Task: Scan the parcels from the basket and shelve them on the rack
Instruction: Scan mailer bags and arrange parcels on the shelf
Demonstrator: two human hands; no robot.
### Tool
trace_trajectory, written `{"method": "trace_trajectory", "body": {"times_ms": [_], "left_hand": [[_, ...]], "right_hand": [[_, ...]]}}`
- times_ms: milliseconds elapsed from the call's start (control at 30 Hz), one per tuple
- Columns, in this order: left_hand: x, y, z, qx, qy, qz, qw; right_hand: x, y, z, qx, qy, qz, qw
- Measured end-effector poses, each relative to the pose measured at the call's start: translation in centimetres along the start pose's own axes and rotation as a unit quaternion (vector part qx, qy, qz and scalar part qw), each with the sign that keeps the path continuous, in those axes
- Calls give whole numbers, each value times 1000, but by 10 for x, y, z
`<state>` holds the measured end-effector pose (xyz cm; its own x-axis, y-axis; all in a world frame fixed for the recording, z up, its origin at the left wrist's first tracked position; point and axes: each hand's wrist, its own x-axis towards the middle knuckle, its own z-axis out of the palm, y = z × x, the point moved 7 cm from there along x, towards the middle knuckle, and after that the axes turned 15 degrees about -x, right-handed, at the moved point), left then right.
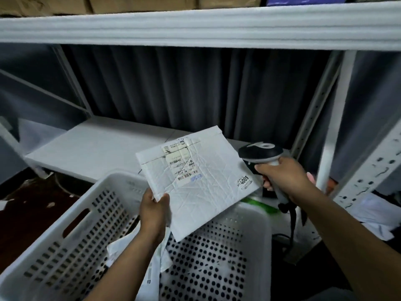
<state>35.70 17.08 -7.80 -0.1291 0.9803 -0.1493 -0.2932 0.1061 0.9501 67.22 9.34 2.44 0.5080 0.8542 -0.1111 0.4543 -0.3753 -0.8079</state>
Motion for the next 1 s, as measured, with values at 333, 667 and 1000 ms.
{"method": "trace_trajectory", "body": {"times_ms": [333, 667, 1000], "left_hand": [[45, -75, 177, -20, -56, -94, 994], [128, -141, 247, 160, -129, -80, 975], [127, -94, 187, 245, -172, -38, 954]], "right_hand": [[57, 67, -54, -40, 92, 80, 992], [85, 78, -37, -131, 59, 36, 989], [61, 27, 6, -211, 0, -46, 977]]}}
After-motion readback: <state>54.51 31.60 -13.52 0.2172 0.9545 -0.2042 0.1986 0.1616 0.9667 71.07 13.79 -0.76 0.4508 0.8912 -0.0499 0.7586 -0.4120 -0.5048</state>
